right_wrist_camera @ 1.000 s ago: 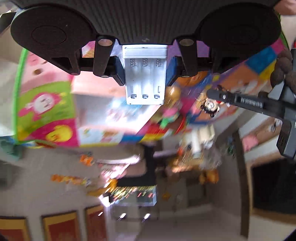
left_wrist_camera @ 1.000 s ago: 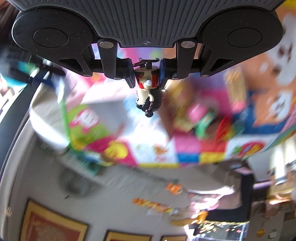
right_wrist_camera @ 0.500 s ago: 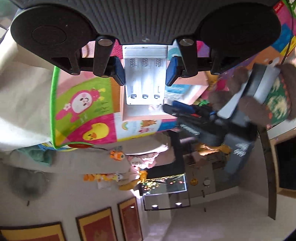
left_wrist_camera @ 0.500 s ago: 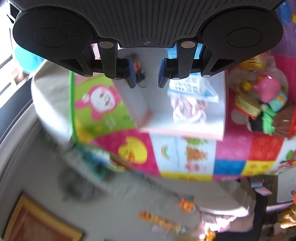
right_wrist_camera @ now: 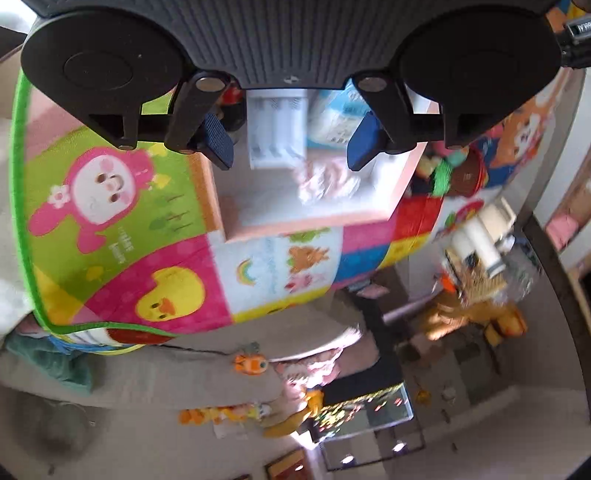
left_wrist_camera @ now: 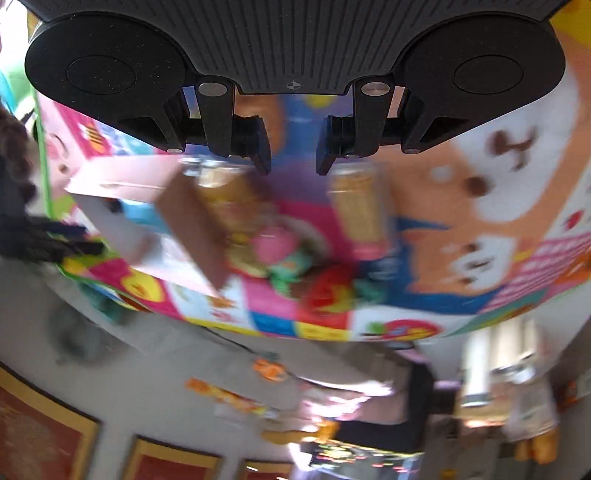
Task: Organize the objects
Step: 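Place the charger and doll into the pink box with both grippers, then reach the left gripper toward the red strawberry ball and crocheted toy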
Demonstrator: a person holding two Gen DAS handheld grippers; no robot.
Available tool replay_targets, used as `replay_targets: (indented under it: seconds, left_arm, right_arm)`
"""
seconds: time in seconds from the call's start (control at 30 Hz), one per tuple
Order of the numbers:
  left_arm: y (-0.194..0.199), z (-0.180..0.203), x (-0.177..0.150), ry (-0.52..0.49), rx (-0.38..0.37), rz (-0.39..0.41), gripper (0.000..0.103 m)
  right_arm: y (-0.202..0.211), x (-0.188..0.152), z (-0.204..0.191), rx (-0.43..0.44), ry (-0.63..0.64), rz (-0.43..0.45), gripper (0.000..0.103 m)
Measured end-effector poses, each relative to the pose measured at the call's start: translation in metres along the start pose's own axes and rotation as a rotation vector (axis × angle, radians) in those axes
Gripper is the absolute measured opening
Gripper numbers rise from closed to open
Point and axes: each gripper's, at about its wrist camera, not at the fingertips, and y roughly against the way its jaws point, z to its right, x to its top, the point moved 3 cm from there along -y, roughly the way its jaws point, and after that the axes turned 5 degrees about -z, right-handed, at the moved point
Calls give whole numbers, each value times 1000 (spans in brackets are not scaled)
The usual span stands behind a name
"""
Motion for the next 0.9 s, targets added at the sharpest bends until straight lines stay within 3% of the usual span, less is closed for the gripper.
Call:
replay_targets:
  seconds: [0.17, 0.27, 0.37, 0.47, 0.57, 0.7, 0.77, 0.9]
  left_arm:
    - [-3, -23, 26, 101, -31, 76, 29]
    - [-19, -11, 67, 22, -71, 167, 29]
    - [-50, -12, 122, -3, -116, 180, 29]
    - [-96, -19, 169, 36, -122, 143, 29]
    - [-147, -24, 195, 59, -75, 80, 29]
    - [-194, -27, 187, 106, -86, -136, 30]
    - [-190, -22, 176, 40, -78, -162, 35]
    - [-144, -9, 144, -41, -181, -185, 34]
  right_arm:
    - [5, -12, -31, -39, 108, -10, 76]
    - [13, -16, -48, -32, 163, 1, 79]
    - [26, -31, -65, 15, 216, 29, 85]
    - [34, -54, -76, 63, 257, 40, 86]
    - [35, -77, -79, 110, 251, 22, 86]
    - [32, -96, -71, 139, 223, -2, 86]
    - [32, -101, -65, 131, 221, 7, 86]
    - [31, -103, -50, 151, 178, 15, 88]
